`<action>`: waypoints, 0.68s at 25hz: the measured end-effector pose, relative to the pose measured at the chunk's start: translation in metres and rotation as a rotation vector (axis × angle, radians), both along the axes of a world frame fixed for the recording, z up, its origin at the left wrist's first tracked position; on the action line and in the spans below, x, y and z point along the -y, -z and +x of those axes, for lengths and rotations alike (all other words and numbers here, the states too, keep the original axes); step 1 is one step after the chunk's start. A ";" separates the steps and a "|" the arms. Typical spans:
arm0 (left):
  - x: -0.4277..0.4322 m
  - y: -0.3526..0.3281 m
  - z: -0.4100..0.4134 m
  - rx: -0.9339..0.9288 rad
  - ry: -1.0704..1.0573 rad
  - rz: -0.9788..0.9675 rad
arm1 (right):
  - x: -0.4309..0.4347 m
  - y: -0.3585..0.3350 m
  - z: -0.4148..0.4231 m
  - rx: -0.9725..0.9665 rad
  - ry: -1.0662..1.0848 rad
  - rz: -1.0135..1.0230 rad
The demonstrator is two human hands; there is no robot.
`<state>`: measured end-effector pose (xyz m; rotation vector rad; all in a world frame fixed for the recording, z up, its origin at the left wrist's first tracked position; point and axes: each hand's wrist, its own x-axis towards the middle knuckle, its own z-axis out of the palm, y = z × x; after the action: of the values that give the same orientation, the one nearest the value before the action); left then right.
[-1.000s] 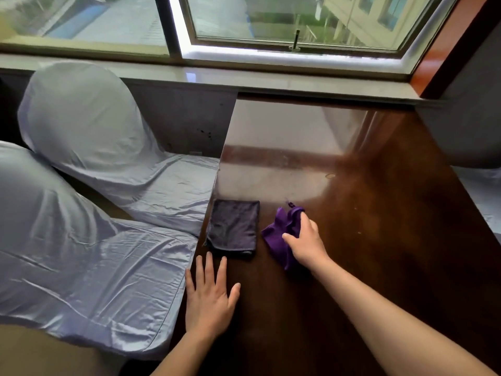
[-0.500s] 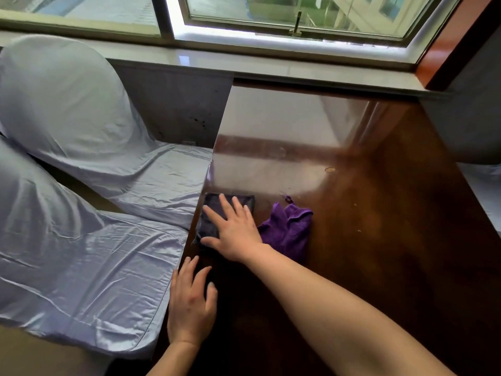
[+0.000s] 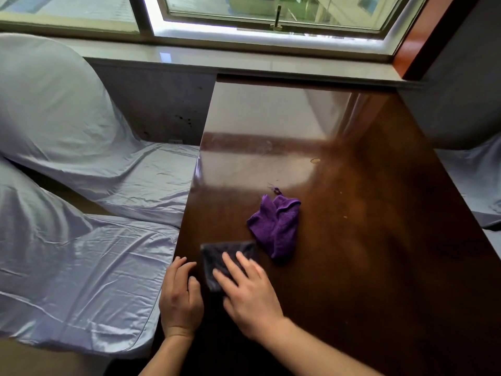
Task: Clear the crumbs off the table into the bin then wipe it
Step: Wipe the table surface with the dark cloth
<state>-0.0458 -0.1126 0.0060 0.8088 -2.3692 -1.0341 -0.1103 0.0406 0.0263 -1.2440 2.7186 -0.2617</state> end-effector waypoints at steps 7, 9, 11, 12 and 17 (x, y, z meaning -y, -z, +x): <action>-0.011 -0.009 -0.001 0.182 0.178 -0.230 | -0.109 0.022 0.130 -0.115 -0.145 0.142; -0.019 -0.014 -0.003 0.205 0.267 -0.305 | -0.099 0.008 0.112 -0.004 -0.003 0.113; -0.032 -0.018 -0.007 0.222 0.361 -0.290 | -0.078 -0.011 0.084 0.067 0.190 0.115; -0.039 -0.018 -0.009 0.238 0.409 -0.277 | -0.070 -0.011 0.073 0.075 0.222 0.139; -0.074 -0.012 -0.007 0.319 0.545 -0.375 | -0.113 0.014 0.135 -0.007 0.119 0.179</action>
<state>-0.0529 -0.0386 0.0179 0.1959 -3.0277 -0.6302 0.0250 0.1534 0.0120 -1.0398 2.7541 -0.0250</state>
